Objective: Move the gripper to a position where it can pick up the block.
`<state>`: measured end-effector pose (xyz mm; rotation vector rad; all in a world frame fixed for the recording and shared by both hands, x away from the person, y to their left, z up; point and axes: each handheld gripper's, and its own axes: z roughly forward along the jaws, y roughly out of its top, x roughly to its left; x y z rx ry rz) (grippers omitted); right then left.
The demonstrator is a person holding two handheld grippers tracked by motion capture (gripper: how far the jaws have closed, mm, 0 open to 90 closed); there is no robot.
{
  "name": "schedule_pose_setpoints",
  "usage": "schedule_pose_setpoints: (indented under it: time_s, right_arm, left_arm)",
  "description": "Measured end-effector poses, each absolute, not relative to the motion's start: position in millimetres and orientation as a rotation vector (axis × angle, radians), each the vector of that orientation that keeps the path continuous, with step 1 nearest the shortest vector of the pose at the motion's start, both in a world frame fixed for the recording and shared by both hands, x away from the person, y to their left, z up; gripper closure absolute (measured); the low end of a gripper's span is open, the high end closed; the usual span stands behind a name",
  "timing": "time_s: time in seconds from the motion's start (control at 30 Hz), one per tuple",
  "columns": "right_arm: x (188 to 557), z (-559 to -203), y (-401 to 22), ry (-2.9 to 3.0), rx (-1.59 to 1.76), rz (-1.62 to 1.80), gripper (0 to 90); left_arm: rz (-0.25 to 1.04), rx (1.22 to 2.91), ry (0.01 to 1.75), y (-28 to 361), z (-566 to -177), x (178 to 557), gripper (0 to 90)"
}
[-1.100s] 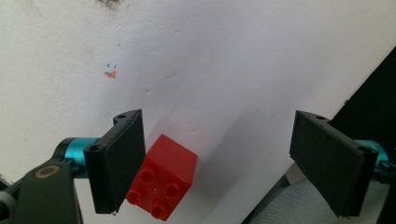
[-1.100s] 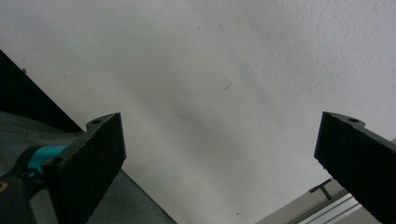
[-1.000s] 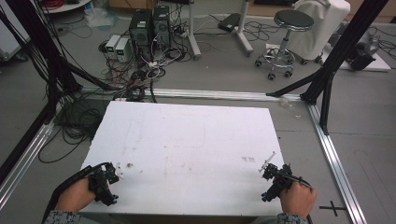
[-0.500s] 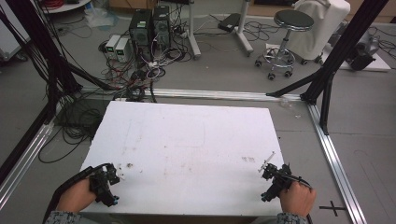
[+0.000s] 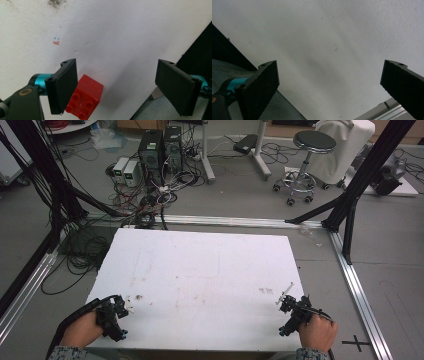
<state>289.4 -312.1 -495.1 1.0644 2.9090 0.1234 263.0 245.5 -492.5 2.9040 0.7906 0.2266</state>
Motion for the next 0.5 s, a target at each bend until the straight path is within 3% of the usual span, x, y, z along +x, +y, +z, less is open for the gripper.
schedule_pose_setpoints:
  time_s: [0.5]
  right_arm:
    - [288.5, -494.6, -310.6, 2.916, 1.052, 0.127, 1.1]
  left_arm:
    - [0.196, 2.909, 0.709, 252.9, -489.3, 262.2, 18.5]
